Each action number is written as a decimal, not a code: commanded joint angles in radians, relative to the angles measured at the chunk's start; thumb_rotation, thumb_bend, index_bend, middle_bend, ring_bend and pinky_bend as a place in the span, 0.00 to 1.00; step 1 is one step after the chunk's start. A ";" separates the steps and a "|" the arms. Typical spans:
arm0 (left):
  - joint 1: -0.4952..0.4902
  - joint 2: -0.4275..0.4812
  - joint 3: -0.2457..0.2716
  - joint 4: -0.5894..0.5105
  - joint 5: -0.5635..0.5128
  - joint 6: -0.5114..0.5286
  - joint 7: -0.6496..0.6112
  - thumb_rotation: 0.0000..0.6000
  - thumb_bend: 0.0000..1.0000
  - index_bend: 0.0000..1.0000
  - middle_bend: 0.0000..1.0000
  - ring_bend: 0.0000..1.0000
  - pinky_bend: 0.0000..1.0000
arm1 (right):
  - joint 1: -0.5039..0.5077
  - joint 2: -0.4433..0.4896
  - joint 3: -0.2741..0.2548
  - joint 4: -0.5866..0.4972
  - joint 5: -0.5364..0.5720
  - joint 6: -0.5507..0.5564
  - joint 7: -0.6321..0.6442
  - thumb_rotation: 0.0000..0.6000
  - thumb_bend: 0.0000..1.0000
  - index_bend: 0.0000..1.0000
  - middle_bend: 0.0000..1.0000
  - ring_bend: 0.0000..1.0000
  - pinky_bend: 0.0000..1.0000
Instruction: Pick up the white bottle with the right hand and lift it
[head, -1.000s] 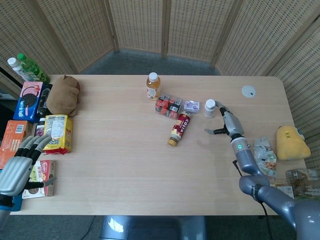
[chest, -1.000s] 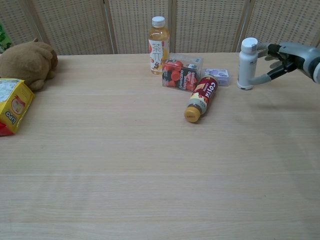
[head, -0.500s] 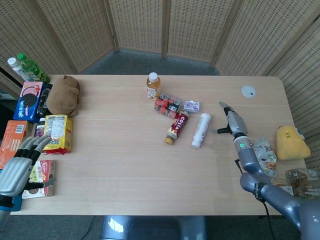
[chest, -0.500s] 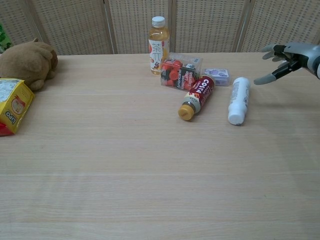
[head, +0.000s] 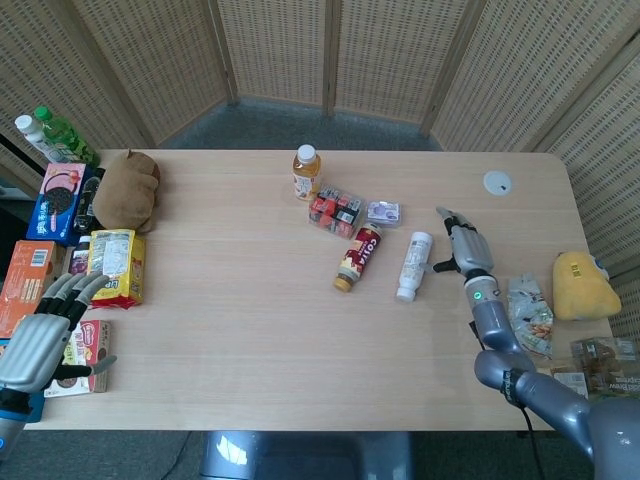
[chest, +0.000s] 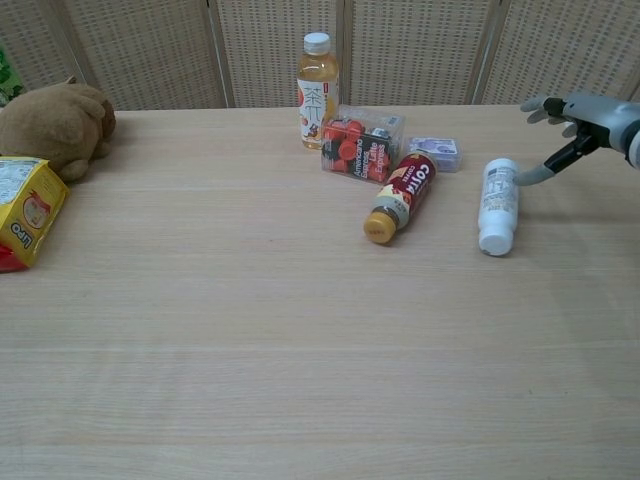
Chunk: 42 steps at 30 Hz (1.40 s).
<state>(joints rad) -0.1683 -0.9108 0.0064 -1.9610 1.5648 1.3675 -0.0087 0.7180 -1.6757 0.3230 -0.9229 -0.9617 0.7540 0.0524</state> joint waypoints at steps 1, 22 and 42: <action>-0.002 0.001 -0.001 0.000 0.001 -0.001 0.000 0.95 0.07 0.00 0.00 0.00 0.00 | 0.000 -0.049 0.006 -0.024 0.100 0.067 -0.146 0.92 0.00 0.00 0.00 0.00 0.00; -0.006 -0.018 0.002 0.056 0.015 -0.001 -0.059 0.95 0.07 0.00 0.00 0.00 0.00 | 0.065 -0.098 0.040 -0.167 0.245 0.192 -0.436 0.87 0.00 0.00 0.00 0.00 0.00; 0.005 -0.017 0.009 0.076 0.021 0.017 -0.082 0.95 0.07 0.00 0.00 0.00 0.00 | 0.028 -0.257 -0.007 0.129 0.128 0.180 -0.354 0.88 0.00 0.00 0.00 0.00 0.00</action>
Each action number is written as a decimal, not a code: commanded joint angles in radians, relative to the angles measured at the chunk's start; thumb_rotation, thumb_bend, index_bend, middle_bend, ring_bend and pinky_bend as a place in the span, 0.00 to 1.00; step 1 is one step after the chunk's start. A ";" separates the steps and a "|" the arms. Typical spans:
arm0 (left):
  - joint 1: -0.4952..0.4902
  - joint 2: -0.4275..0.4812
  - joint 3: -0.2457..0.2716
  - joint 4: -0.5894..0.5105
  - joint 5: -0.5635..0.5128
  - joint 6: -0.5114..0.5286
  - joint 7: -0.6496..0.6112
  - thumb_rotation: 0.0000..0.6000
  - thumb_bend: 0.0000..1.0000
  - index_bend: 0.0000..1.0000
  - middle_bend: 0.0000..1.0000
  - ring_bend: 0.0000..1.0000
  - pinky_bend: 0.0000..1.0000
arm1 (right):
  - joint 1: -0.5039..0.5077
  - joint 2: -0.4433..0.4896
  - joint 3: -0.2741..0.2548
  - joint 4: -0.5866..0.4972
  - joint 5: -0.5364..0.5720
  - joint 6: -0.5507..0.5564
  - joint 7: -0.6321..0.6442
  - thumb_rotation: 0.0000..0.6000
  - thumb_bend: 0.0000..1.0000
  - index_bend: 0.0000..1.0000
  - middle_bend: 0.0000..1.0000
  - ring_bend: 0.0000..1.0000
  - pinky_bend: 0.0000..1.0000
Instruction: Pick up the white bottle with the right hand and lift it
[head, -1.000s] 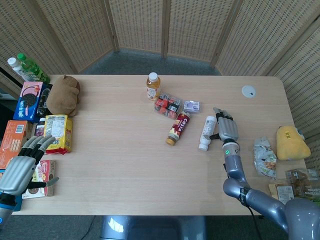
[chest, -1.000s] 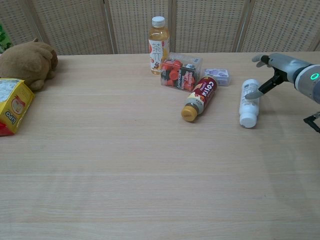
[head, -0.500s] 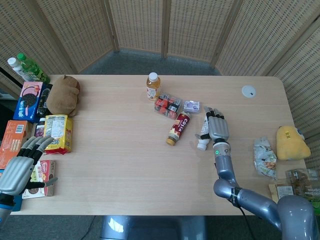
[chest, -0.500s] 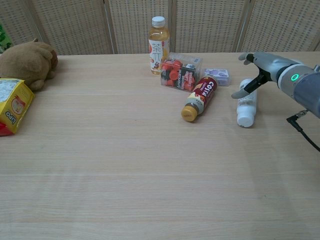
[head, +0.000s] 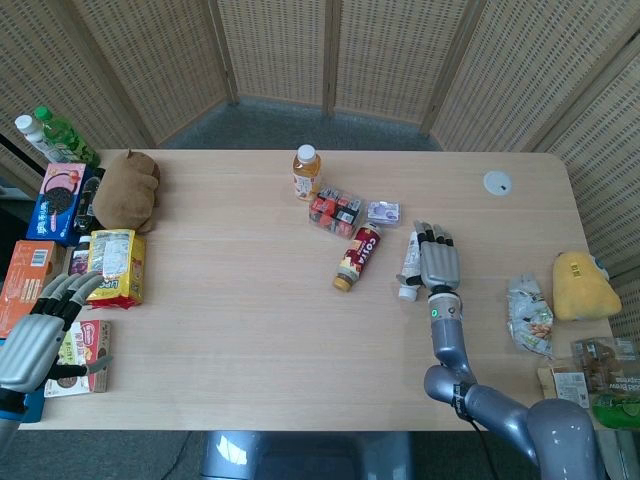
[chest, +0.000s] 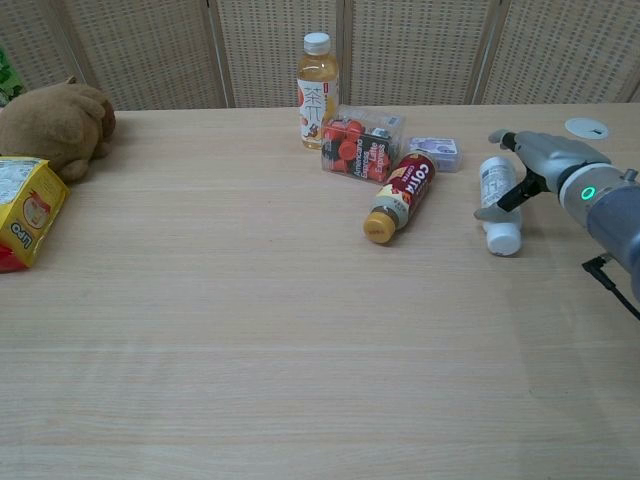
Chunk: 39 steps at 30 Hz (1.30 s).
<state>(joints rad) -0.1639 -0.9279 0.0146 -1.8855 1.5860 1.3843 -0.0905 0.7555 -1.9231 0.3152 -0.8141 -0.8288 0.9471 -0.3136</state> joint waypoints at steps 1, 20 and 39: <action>0.001 0.000 0.001 0.001 0.000 0.000 -0.001 0.96 0.07 0.00 0.00 0.00 0.00 | -0.012 -0.010 0.002 0.028 -0.006 -0.018 0.014 0.88 0.00 0.00 0.00 0.00 0.00; -0.003 -0.001 0.000 -0.009 0.004 -0.001 0.012 0.95 0.07 0.00 0.00 0.00 0.00 | -0.059 0.035 0.020 0.019 -0.046 -0.047 0.033 1.00 0.00 0.00 0.12 0.37 0.46; 0.008 0.008 0.004 -0.012 0.004 0.013 0.011 0.96 0.07 0.00 0.00 0.00 0.00 | -0.022 -0.002 0.047 0.089 -0.058 -0.103 0.037 1.00 0.14 0.32 0.63 0.88 0.98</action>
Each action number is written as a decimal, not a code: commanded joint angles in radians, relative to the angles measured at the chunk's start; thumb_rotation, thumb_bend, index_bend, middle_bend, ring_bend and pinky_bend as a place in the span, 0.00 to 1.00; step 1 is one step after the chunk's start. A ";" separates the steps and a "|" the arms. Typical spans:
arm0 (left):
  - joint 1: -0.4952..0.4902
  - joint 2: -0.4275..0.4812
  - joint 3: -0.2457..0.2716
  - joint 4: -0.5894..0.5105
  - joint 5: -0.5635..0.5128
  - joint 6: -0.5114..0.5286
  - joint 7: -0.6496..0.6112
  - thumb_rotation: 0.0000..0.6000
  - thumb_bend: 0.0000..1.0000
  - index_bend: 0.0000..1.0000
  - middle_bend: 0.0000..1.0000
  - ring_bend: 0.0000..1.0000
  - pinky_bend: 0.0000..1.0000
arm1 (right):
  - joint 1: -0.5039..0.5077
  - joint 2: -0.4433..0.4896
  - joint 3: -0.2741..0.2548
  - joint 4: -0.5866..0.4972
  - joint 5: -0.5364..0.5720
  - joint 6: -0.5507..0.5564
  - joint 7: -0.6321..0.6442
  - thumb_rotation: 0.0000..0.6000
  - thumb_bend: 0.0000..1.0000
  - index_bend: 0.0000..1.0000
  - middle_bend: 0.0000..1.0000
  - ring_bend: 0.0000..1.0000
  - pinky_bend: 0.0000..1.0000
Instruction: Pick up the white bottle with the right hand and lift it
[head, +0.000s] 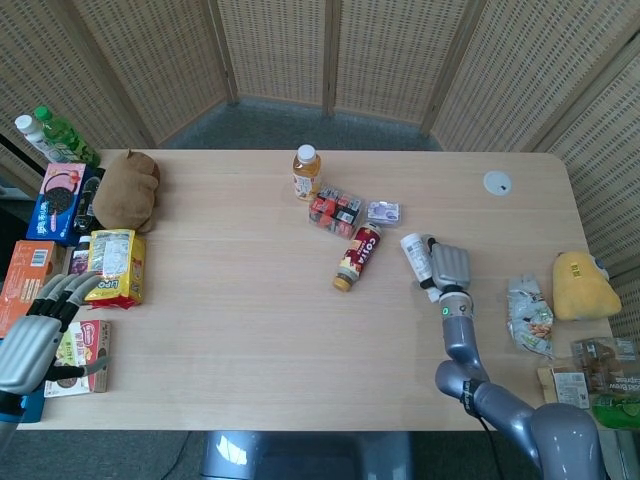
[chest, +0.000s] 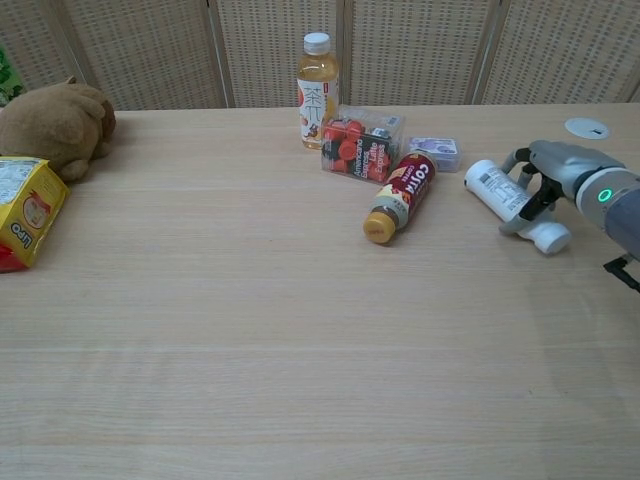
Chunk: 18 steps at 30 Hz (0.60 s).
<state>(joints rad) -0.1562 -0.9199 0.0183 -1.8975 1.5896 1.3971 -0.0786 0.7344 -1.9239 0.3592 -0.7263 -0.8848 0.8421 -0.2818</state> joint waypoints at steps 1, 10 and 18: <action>0.000 0.000 0.000 0.001 0.001 0.000 -0.002 0.96 0.07 0.00 0.00 0.00 0.00 | -0.001 -0.001 0.006 0.000 0.000 -0.001 0.008 1.00 0.15 0.33 0.65 0.90 0.99; 0.002 0.006 0.001 -0.001 0.002 0.002 -0.003 0.96 0.07 0.00 0.00 0.00 0.00 | -0.009 0.031 0.016 -0.051 -0.004 0.002 0.006 1.00 0.25 0.50 0.84 1.00 1.00; 0.002 0.006 -0.001 -0.006 0.000 0.002 0.003 0.95 0.07 0.00 0.00 0.00 0.00 | -0.047 0.128 0.022 -0.226 -0.022 0.076 -0.006 1.00 0.26 0.55 0.90 1.00 1.00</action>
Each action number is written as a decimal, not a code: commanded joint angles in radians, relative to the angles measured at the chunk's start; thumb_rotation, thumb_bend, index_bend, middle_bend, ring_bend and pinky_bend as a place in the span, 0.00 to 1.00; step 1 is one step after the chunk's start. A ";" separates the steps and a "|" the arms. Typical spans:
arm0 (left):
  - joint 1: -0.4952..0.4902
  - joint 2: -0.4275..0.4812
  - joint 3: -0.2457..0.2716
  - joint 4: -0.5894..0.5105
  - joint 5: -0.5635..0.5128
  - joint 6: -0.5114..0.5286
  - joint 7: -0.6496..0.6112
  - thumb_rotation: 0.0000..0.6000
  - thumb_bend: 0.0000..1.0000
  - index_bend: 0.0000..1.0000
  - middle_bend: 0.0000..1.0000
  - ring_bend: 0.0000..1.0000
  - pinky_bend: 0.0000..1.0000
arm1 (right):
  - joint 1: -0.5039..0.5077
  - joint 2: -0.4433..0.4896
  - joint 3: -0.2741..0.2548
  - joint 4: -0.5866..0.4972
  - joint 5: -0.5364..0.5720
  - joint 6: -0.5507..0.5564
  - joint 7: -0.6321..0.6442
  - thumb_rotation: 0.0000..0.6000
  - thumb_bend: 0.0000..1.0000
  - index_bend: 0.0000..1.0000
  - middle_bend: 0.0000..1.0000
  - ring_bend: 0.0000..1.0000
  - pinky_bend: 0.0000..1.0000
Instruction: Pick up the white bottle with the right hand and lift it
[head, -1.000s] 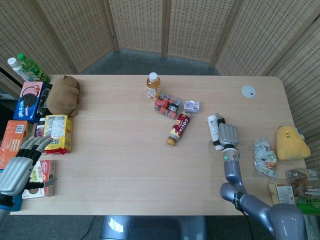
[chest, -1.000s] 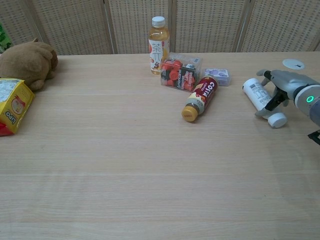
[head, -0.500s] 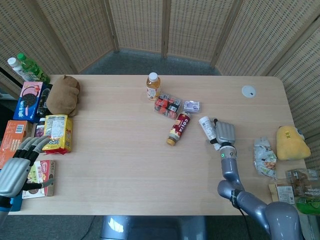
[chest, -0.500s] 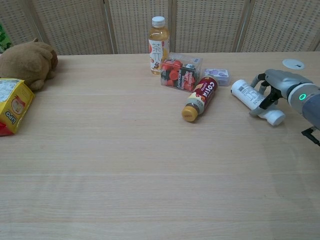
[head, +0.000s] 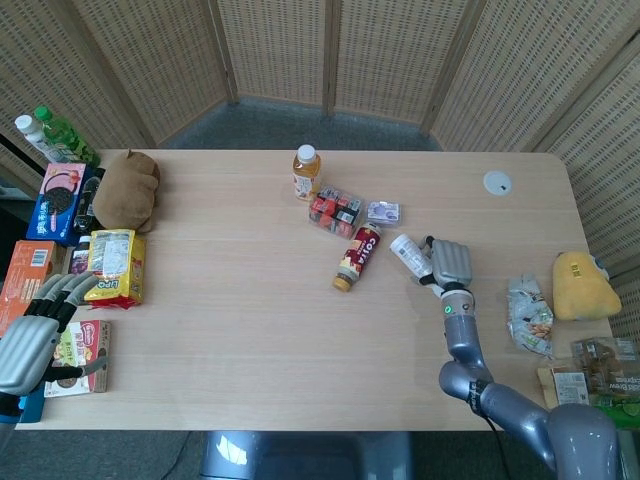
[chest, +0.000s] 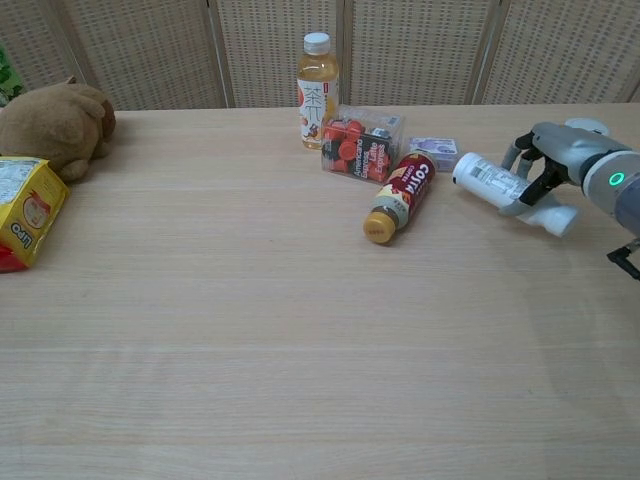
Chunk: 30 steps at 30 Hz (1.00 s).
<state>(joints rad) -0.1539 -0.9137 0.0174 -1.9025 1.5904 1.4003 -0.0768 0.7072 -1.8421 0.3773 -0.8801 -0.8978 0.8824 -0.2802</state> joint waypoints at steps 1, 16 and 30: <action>-0.001 -0.001 -0.001 -0.002 -0.001 -0.002 0.002 0.96 0.07 0.00 0.00 0.00 0.00 | -0.024 0.061 0.005 -0.097 -0.012 0.047 -0.010 1.00 0.26 0.56 0.91 1.00 1.00; -0.001 -0.019 0.004 -0.014 0.007 -0.004 0.017 0.95 0.07 0.00 0.00 0.00 0.00 | -0.036 0.324 0.116 -0.511 -0.001 0.127 0.012 1.00 0.27 0.57 0.93 1.00 1.00; 0.018 -0.032 0.012 0.001 0.018 0.022 0.003 0.95 0.07 0.00 0.00 0.00 0.00 | 0.030 0.487 0.189 -0.688 0.080 0.160 -0.049 1.00 0.26 0.57 0.93 1.00 1.00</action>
<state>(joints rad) -0.1367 -0.9454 0.0294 -1.9018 1.6086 1.4216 -0.0728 0.7327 -1.3609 0.5639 -1.5616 -0.8233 1.0378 -0.3251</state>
